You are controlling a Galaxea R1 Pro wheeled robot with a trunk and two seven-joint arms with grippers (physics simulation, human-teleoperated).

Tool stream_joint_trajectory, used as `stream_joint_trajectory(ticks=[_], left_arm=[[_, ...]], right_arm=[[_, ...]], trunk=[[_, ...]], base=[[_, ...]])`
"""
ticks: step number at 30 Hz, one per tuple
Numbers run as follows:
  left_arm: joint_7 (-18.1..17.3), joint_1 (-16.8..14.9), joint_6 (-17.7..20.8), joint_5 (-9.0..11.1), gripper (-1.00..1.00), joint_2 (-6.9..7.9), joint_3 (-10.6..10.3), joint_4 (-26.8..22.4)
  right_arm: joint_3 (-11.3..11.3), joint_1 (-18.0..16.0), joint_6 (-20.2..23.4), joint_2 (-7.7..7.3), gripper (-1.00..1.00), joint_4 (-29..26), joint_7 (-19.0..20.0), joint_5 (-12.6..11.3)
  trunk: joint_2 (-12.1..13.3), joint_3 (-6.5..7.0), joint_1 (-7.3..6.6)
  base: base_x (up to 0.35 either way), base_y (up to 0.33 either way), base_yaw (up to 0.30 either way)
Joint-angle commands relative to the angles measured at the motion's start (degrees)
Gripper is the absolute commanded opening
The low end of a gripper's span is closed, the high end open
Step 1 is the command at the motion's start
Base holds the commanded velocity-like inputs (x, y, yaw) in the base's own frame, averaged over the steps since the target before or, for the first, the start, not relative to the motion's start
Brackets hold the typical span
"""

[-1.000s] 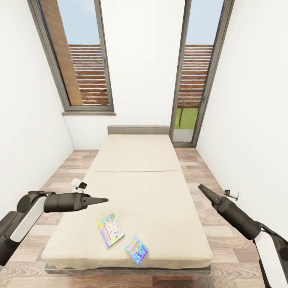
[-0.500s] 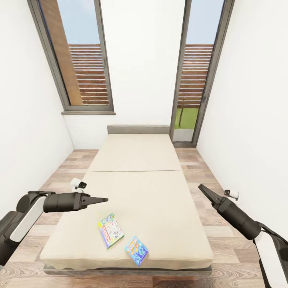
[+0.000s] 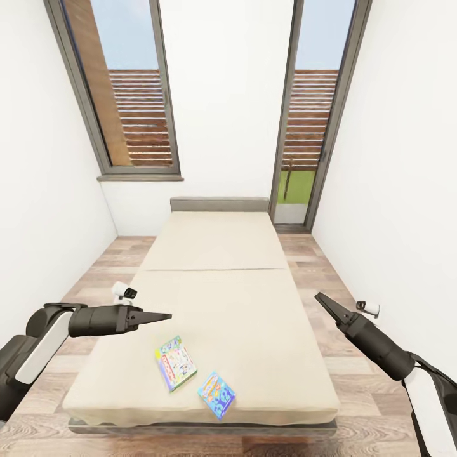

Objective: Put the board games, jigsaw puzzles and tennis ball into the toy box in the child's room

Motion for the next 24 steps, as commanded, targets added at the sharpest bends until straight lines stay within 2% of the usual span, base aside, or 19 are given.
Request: stream_joint_trajectory(ticks=[1,6,16,24], left_arm=[[-0.1,-0.1,0.3,0.1,1.0,0.04,-0.1,0.0],[-0.1,-0.1,0.3,0.1,1.0,0.03,-0.1,0.4],[0.1,-0.1,0.3,0.1,1.0,-0.05,-0.2,0.5],[0.2,-0.1,0.3,0.1,1.0,-0.06,-0.2,0.5]], right_arm=[[0.0,0.0,0.3,0.0,1.0,0.0,0.0,-0.2],[0.0,0.0,0.3,0.0,1.0,0.0,0.0,-0.2],[0.0,0.0,0.3,0.0,1.0,0.0,0.0,-0.2],[0.0,0.0,0.3,0.0,1.0,-0.1,0.1,-0.2]], trunk=[[-0.5,-0.27,0.22],[-2.5,-1.16,1.32],[-6.5,-2.96,3.51],[-9.7,-3.99,5.27]], base=[[-0.181,0.0,0.0],[-0.159,0.0,0.0],[-0.043,0.0,0.0],[-0.167,0.0,-0.063]])
